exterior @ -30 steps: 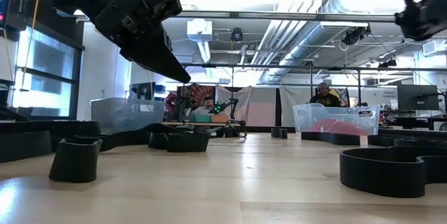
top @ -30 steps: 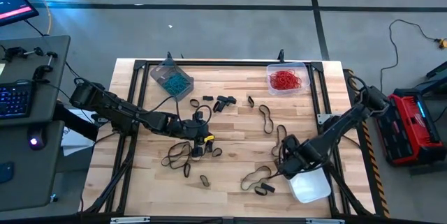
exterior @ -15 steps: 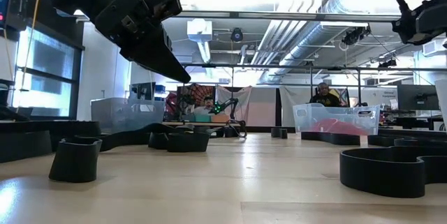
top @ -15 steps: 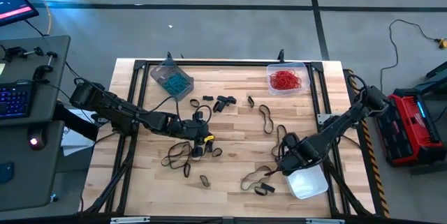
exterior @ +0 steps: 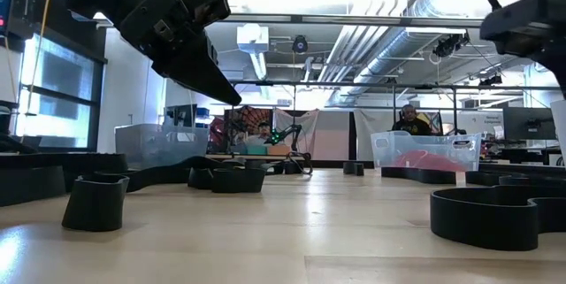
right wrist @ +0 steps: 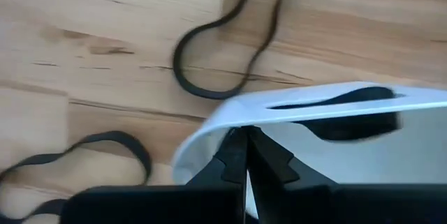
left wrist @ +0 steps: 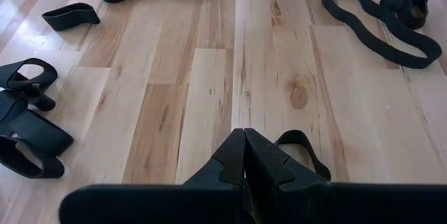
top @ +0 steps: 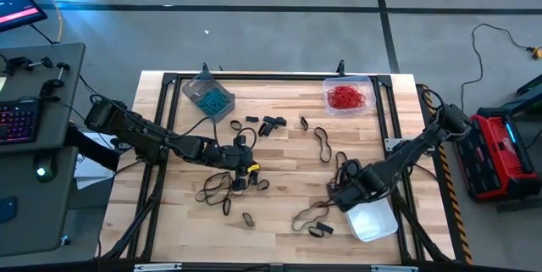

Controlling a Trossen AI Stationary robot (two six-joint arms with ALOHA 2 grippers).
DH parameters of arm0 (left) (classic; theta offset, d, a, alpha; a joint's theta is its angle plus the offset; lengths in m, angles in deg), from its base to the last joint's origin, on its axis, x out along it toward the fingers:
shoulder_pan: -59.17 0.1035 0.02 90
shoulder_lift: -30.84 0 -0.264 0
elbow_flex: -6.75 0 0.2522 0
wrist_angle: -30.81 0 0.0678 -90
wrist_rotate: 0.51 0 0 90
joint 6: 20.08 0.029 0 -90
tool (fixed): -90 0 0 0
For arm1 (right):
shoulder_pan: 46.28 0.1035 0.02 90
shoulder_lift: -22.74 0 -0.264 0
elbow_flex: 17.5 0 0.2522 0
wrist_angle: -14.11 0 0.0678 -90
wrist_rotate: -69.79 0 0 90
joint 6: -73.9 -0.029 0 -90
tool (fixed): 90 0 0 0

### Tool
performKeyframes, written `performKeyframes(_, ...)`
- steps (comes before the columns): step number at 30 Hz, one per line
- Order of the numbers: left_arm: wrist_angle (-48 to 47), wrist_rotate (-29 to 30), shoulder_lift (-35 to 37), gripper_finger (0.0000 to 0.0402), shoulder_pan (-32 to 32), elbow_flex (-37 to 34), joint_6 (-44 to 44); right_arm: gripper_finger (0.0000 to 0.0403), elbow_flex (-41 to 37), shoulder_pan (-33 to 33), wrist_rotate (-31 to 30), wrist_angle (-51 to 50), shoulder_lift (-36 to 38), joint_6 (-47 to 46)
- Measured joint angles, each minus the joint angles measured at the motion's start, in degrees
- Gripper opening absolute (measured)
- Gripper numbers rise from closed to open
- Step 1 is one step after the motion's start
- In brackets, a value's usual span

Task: Sort rubber bands into baskets
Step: Put the black rubber band into the white bin

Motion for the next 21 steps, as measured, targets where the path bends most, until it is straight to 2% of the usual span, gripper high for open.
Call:
performKeyframes(16, -0.01, 0.0, 0.0, 0.0, -0.02, 0.0, 0.0, 0.0, 0.0, -0.26, -2.64, 2.19, 0.0, 0.93)
performKeyframes(21, -0.01, 0.0, 0.0, 0.0, -0.01, 0.0, 0.0, 0.0, 0.01, -0.24, -2.78, 1.69, 0.0, 4.94)
